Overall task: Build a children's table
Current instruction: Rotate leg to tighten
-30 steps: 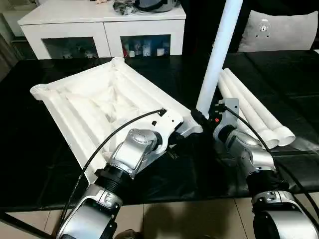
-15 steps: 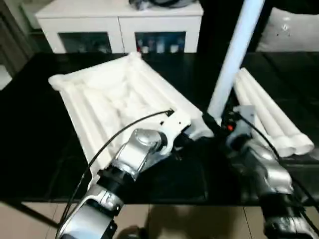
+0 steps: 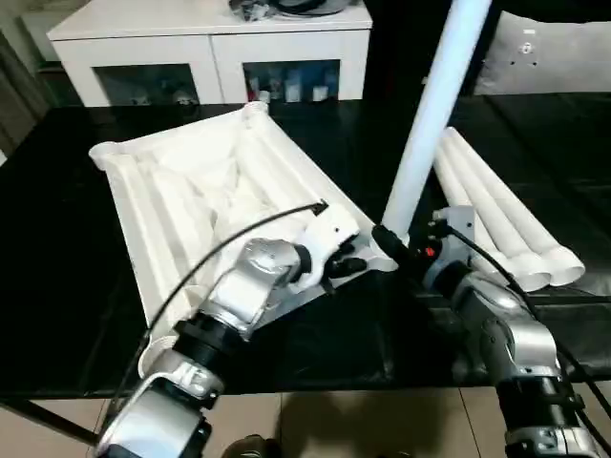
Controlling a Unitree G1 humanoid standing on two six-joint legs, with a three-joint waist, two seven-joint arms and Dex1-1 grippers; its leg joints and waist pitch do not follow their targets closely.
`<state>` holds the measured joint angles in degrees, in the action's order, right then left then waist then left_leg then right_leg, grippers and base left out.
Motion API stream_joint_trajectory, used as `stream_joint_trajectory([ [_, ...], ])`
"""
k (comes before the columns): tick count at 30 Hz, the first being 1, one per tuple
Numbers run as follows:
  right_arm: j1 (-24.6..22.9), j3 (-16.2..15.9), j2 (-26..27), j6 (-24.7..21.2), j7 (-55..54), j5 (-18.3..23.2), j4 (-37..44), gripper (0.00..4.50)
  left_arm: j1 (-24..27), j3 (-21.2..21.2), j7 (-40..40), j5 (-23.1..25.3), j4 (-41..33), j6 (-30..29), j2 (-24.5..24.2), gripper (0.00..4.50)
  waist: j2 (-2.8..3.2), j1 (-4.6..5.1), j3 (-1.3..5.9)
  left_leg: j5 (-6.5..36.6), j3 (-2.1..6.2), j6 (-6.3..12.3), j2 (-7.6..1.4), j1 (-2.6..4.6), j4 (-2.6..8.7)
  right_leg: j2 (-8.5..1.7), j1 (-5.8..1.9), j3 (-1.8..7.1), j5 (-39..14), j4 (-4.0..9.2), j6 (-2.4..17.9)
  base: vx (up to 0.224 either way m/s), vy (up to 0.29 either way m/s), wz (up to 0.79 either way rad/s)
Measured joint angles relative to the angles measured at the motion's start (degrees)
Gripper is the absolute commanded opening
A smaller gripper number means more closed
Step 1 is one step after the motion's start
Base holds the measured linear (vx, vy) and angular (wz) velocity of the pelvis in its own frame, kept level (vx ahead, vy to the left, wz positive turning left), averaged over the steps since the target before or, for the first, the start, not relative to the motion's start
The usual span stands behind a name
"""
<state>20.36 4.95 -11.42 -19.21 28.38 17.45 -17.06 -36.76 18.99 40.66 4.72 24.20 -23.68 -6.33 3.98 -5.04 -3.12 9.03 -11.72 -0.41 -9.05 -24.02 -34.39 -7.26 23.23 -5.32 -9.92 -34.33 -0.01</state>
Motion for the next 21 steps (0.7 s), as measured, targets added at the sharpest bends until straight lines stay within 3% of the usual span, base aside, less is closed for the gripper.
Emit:
stream_joint_trajectory([
  [21,3.0,0.7,2.4,5.0,-1.7,-1.2,-6.4,3.23,3.4,-2.8,1.6,-1.9,-8.7,-4.0,-6.3,3.22,0.13,0.20,0.02,0.0,0.00,-0.01,0.00,0.04,0.01,0.02,0.00,0.02,0.1,-0.01,0.0,0.000,0.000,0.00],
])
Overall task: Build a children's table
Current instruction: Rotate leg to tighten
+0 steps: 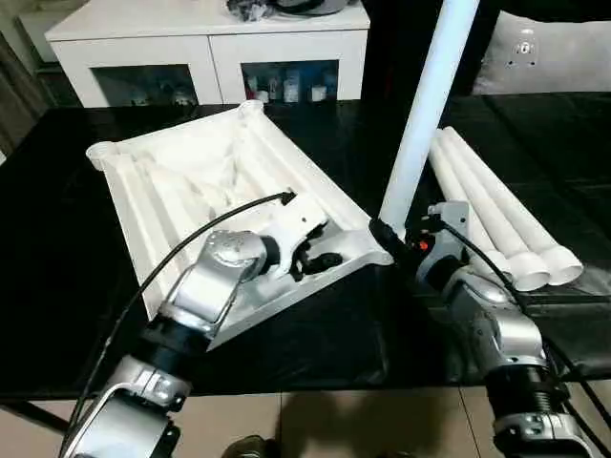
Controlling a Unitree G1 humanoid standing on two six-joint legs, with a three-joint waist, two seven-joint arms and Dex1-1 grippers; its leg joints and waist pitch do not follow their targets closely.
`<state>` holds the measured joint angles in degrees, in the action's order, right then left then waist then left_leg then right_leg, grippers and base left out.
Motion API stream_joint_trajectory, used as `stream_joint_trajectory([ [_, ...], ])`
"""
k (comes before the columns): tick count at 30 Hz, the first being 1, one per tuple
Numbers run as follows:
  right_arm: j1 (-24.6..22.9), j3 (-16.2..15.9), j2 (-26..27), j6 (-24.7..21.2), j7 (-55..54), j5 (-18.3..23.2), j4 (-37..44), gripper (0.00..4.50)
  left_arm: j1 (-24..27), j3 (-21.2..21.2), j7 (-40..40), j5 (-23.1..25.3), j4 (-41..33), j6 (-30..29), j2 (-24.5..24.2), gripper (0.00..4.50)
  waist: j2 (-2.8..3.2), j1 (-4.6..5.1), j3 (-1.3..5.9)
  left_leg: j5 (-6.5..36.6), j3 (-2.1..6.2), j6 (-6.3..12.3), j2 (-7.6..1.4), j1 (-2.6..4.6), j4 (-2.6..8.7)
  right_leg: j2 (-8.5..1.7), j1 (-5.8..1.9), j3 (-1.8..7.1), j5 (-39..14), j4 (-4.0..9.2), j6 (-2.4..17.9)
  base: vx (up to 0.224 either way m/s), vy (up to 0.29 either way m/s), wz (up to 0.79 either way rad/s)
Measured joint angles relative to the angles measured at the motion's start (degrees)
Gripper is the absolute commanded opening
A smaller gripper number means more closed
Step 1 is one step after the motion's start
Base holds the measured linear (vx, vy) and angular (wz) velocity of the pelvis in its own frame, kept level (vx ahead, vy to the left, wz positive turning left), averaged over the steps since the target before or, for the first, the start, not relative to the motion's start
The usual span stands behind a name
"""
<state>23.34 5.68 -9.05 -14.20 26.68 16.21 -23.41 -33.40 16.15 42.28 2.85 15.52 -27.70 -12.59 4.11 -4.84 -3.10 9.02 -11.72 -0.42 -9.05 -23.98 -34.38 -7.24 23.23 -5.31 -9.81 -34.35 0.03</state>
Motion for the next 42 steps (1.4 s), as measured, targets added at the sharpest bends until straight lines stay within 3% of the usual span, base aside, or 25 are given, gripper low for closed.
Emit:
stream_joint_trajectory([
  [7,1.7,0.9,0.7,-0.8,0.5,0.5,-2.2,3.23,1.0,-0.2,-0.6,-0.3,-0.8,-0.7,-1.1,3.74,0.11,0.05,-0.01,0.0,0.01,0.00,0.00,0.02,0.00,0.01,0.00,0.01,0.1,0.00,0.0,0.000,0.000,0.00],
  [14,3.9,3.9,0.9,-3.5,0.8,3.5,-4.6,3.23,1.1,-0.2,-0.7,-0.4,-1.5,-0.7,-1.7,4.19,0.14,-0.16,-0.02,0.0,0.01,0.00,0.00,0.02,-0.02,0.01,-0.02,0.02,0.2,0.01,0.0,0.000,0.000,0.00],
  [16,3.9,2.6,0.2,-0.9,1.3,1.8,-5.2,3.23,1.2,-0.1,-0.7,-0.3,-1.5,-0.7,-2.0,4.25,0.18,-0.17,-0.04,0.0,0.01,0.00,0.00,-0.02,-0.02,0.01,0.02,0.02,0.2,0.01,0.0,0.000,0.000,0.00],
  [17,3.8,0.9,-0.5,1.5,1.7,-0.2,-5.5,3.23,1.2,-0.1,-0.7,-0.3,-1.5,-0.7,-2.0,4.44,0.20,-0.19,-0.06,0.0,0.01,-0.01,0.00,-0.04,-0.02,0.01,0.02,0.02,0.2,0.03,0.0,0.000,0.000,0.00],
  [20,3.2,-3.1,-1.5,7.5,2.4,-4.6,-6.0,3.23,1.3,0.1,-0.9,-0.2,-1.5,-0.7,-2.0,4.44,0.30,-0.16,-0.08,0.0,0.00,-0.01,0.01,-0.08,0.06,0.01,0.02,0.02,0.2,0.20,0.0,0.000,0.000,0.00],
  [28,3.3,-6.4,-2.8,15.0,-0.8,-11.1,-7.8,3.23,2.5,0.4,-1.4,-0.6,-1.5,0.5,-1.3,4.44,0.41,-0.15,-0.10,0.0,-0.03,0.01,0.01,-0.11,0.10,0.01,0.05,0.01,0.1,0.22,0.0,0.000,0.000,0.00],
  [30,3.3,-8.6,-4.4,18.8,-2.4,-14.5,-8.5,3.23,3.5,0.4,-1.4,-1.0,-1.5,0.6,-0.6,4.44,0.40,-0.16,-0.10,0.0,-0.03,0.01,0.01,-0.07,0.05,0.01,-0.01,0.02,0.1,0.23,0.0,0.000,0.000,0.00],
  [42,2.6,-9.3,-4.5,24.7,-2.9,-15.2,-10.5,3.23,6.1,0.6,-2.5,-1.4,-1.5,4.4,0.1,4.44,0.45,-0.16,-0.08,0.0,-0.03,0.02,0.02,-0.11,0.07,0.01,0.01,0.03,0.1,0.26,-0.1,0.000,0.000,0.00],
])
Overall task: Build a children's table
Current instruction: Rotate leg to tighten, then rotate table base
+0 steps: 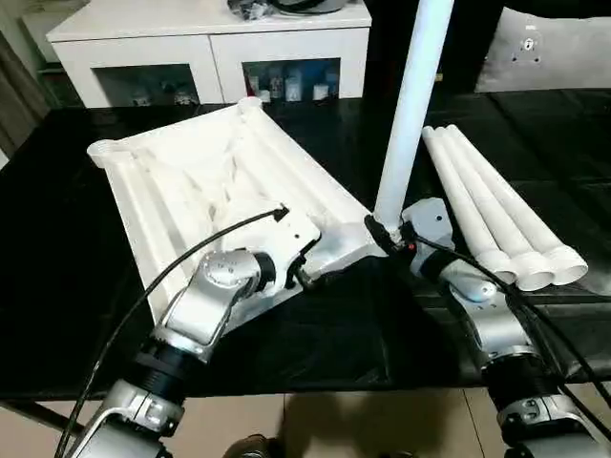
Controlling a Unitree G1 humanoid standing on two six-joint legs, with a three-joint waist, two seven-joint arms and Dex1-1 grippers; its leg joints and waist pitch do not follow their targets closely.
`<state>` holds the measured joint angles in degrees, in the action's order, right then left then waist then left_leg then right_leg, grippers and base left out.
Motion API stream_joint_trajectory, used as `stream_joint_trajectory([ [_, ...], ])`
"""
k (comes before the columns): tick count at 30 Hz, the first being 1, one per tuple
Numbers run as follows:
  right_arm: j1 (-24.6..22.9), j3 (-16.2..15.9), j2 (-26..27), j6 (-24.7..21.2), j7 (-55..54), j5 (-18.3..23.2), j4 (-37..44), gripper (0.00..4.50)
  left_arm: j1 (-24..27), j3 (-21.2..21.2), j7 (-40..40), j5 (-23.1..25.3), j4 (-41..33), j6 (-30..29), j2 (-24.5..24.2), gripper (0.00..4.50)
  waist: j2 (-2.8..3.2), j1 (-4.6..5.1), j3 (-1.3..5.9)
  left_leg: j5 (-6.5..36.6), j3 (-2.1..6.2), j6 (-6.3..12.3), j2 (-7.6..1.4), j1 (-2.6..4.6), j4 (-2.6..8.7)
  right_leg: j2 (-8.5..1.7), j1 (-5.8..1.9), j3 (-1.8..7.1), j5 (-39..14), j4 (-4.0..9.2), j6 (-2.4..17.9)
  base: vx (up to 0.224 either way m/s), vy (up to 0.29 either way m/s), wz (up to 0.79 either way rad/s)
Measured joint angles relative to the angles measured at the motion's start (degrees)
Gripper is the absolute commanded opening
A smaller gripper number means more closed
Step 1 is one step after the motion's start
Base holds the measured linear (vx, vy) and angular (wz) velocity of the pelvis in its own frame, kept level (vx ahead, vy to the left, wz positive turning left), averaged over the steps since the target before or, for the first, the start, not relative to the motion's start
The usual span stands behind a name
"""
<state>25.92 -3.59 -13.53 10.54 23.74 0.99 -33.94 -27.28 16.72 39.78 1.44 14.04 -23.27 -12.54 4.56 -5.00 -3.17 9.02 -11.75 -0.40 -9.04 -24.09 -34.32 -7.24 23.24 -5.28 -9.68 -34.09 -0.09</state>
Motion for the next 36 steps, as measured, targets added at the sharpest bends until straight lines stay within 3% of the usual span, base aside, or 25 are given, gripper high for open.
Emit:
stream_joint_trajectory([
  [7,-0.9,1.7,1.3,0.8,0.4,2.0,-0.2,3.23,0.2,0.0,-0.1,0.0,0.0,0.6,-0.1,4.44,0.00,-0.01,0.00,0.0,0.00,0.01,0.00,0.00,-0.02,0.00,-0.01,0.00,0.0,-0.02,0.0,0.000,0.000,0.00],
  [10,-1.2,3.8,2.6,0.8,1.5,5.6,0.2,3.23,0.2,0.1,-0.1,0.0,0.0,1.0,-0.1,4.44,0.00,-0.02,0.00,0.0,0.00,0.01,0.00,0.01,-0.02,0.00,-0.01,0.00,0.0,-0.02,0.0,0.000,0.000,0.00],
  [13,-1.3,5.5,3.5,-2.6,4.3,10.0,2.5,3.05,0.4,0.2,-0.2,0.2,0.0,1.1,-0.2,4.50,-0.01,0.00,0.00,0.0,0.00,0.01,0.00,0.02,-0.02,0.00,-0.03,0.00,0.0,-0.02,0.0,0.000,0.000,0.00],
  [15,-2.4,5.4,3.4,-4.3,6.5,11.6,4.4,3.59,0.7,0.5,-0.5,0.6,0.0,1.1,-0.2,4.50,0.00,-0.09,0.01,0.0,0.00,0.01,0.00,0.04,-0.02,0.00,-0.06,0.00,0.0,-0.02,0.0,0.000,0.000,0.00],
  [16,-3.0,5.2,3.1,-4.3,7.1,11.7,4.8,3.70,0.8,0.6,-0.5,0.5,-0.1,1.1,-0.2,4.17,-0.01,-0.09,0.02,0.0,0.00,0.01,0.00,0.05,-0.02,0.00,-0.07,0.00,0.0,-0.02,0.0,0.000,0.000,0.00],
  [19,-4.1,4.3,3.0,-4.4,7.7,11.6,4.6,3.63,1.1,0.5,0.0,-0.1,-0.8,0.6,-0.2,4.13,-0.02,-0.04,0.04,0.0,0.00,0.01,-0.01,0.05,-0.04,0.00,-0.07,0.00,0.0,-0.03,0.0,0.000,0.000,0.00],
  [20,-4.1,4.3,3.0,-4.4,7.8,11.6,4.6,4.16,1.1,0.4,0.5,-1.0,-1.6,0.0,0.2,3.85,-0.03,-0.01,0.05,0.0,0.00,0.01,-0.01,0.06,-0.05,0.00,-0.07,0.00,0.0,-0.04,0.0,0.000,0.000,0.00],
  [25,-4.1,4.2,3.2,-4.4,8.0,11.6,4.7,4.32,1.1,0.1,1.9,-3.0,-4.7,-1.1,1.3,3.62,0.00,-0.02,0.07,0.0,0.00,0.01,-0.01,0.08,-0.05,0.00,-0.07,0.00,0.0,-0.06,0.0,0.000,0.000,0.00],
  [27,-4.1,4.2,2.8,-4.4,8.0,11.4,4.9,4.50,1.1,0.1,1.8,-2.8,-4.6,-1.1,0.9,3.28,0.00,-0.02,0.07,0.0,0.00,0.01,-0.01,0.08,-0.05,0.00,-0.07,0.00,0.0,-0.06,0.0,0.000,0.000,0.00],
  [36,-9.1,4.3,1.5,-6.7,8.6,12.6,14.3,4.50,1.8,-2.2,-0.1,-3.0,-5.1,-1.1,-0.6,3.25,-0.01,-0.15,0.07,0.0,0.00,0.01,-0.01,0.06,-0.05,0.00,-0.08,0.01,0.0,-0.02,0.0,0.000,0.000,0.00],
])
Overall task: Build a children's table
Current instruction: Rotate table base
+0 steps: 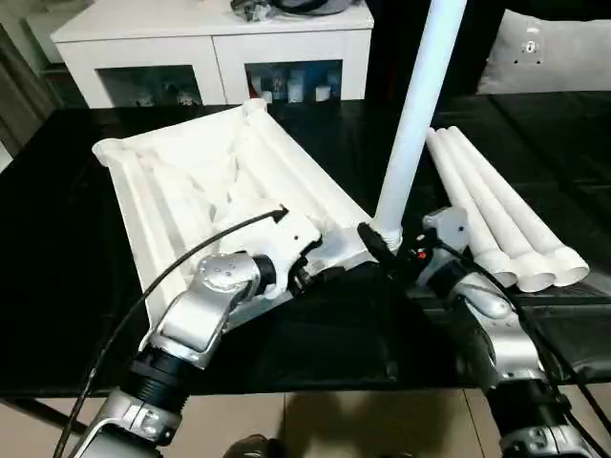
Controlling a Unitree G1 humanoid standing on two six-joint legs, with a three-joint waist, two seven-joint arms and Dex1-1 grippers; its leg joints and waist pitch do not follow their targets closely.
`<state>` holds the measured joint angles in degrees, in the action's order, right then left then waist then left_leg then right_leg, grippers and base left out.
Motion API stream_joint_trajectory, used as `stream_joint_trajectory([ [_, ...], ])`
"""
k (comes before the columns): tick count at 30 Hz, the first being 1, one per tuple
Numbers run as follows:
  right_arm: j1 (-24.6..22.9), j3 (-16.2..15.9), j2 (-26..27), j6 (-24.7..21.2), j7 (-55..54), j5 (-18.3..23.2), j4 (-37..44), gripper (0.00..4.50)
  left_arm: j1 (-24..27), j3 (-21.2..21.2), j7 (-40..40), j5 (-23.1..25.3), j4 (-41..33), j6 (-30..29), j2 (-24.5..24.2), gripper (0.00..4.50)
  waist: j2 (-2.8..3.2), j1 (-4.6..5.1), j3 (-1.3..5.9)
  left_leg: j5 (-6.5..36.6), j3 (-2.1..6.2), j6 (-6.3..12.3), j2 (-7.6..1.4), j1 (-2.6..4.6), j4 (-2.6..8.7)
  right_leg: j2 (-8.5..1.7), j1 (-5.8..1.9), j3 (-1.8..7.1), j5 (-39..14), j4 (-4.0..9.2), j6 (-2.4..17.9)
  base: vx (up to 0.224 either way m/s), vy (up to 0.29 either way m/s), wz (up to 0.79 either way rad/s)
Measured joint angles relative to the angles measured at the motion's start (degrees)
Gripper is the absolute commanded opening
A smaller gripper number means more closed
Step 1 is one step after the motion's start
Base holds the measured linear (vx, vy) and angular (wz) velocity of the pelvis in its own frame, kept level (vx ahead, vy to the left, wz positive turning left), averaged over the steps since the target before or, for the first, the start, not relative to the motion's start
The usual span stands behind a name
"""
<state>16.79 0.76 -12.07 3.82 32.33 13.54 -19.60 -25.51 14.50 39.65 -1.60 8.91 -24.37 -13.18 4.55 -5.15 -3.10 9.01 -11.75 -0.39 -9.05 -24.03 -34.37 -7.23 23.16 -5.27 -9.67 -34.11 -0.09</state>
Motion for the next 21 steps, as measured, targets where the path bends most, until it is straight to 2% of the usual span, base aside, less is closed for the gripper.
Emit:
stream_joint_trajectory([
  [2,-1.0,0.2,-0.4,-0.3,0.1,0.3,1.1,4.50,0.4,-1.0,-0.1,-0.4,-0.7,-0.4,-0.4,3.25,0.00,0.03,0.00,0.0,0.00,0.00,0.00,0.00,0.00,0.00,0.00,0.00,0.0,0.00,0.0,0.000,0.000,0.00],
  [3,-1.5,0.5,-0.5,-0.9,0.1,0.4,1.8,4.50,0.6,-1.5,-0.4,-0.8,-1.3,-0.7,-0.4,3.54,0.00,0.04,0.00,0.0,0.00,0.00,0.00,0.02,-0.01,0.00,-0.01,0.00,0.0,-0.01,0.0,0.000,0.000,0.00],
  [6,-3.1,0.9,-0.6,-2.3,-0.2,0.6,5.1,4.50,1.6,-2.4,-0.7,-1.3,-3.4,-1.5,-0.3,3.66,-0.01,0.01,0.00,0.0,0.00,0.00,0.00,0.03,-0.01,0.00,-0.01,0.00,0.0,-0.02,0.0,0.000,0.000,0.00],
  [7,-5.0,1.1,-0.7,-3.6,-0.6,1.2,8.3,4.50,3.0,-2.9,-1.2,-1.7,-5.3,-1.8,-0.6,3.66,-0.01,-0.02,0.00,0.0,0.01,0.00,0.00,0.05,0.00,0.00,-0.02,0.00,0.0,-0.01,-0.1,0.000,0.000,0.00],
  [8,-6.2,1.2,-1.0,-4.6,-0.7,1.9,10.0,4.50,3.8,-3.2,-1.3,-2.1,-6.0,-2.0,-0.9,3.92,-0.01,-0.01,0.00,0.0,0.01,0.00,0.00,0.04,0.00,0.00,-0.02,0.00,0.0,-0.01,-0.1,0.000,0.000,0.00],
  [10,-6.8,1.3,-1.3,-5.9,-0.9,2.4,11.1,4.50,4.5,-3.6,-1.5,-2.3,-6.5,-2.5,-1.2,4.02,-0.01,0.04,0.00,0.0,0.01,0.00,0.00,0.04,-0.01,0.01,-0.02,0.01,0.0,0.00,-0.1,0.000,0.000,0.00],
  [11,-7.5,1.4,-1.4,-6.4,-1.0,2.9,12.4,4.22,4.9,-3.7,-1.6,-2.6,-7.1,-2.9,-1.2,4.01,-0.01,0.04,0.00,0.0,0.00,0.00,0.00,0.04,-0.01,0.01,-0.02,0.02,-0.1,0.00,-0.2,0.000,0.000,0.00],
  [12,-8.4,1.4,-1.4,-7.4,-1.0,3.7,14.2,4.15,5.6,-4.3,-1.7,-3.2,-8.3,-3.3,-1.2,3.74,0.00,0.03,0.00,0.0,0.01,0.00,0.00,0.05,-0.01,0.01,-0.02,0.02,-0.1,0.00,-0.3,0.000,0.000,0.00],
  [15,-9.2,1.4,-1.4,-8.8,-0.8,4.4,16.3,3.88,7.2,-5.1,-1.7,-3.8,-10.8,-4.5,-1.5,3.63,0.00,0.09,0.01,0.0,0.01,0.00,0.00,0.08,-0.01,0.02,-0.03,0.03,-0.2,0.00,-0.4,0.000,0.000,0.00],
  [17,-9.4,1.4,-1.4,-9.3,-0.7,4.4,16.4,3.72,7.5,-5.1,-1.7,-3.9,-11.8,-5.1,-1.6,3.28,0.00,0.10,0.01,0.0,0.01,0.00,0.00,0.08,-0.01,0.03,-0.03,0.06,-0.2,0.00,-0.4,0.000,0.000,0.00],
  [21,-9.0,1.0,-0.5,-9.1,-0.6,4.1,14.3,3.35,7.7,-5.2,-2.4,-4.5,-12.7,-5.9,-1.8,3.07,-0.12,0.11,0.08,0.0,0.01,-0.01,0.00,0.10,-0.01,0.04,-0.03,0.08,-0.2,-0.01,-0.4,0.000,0.000,0.00],
])
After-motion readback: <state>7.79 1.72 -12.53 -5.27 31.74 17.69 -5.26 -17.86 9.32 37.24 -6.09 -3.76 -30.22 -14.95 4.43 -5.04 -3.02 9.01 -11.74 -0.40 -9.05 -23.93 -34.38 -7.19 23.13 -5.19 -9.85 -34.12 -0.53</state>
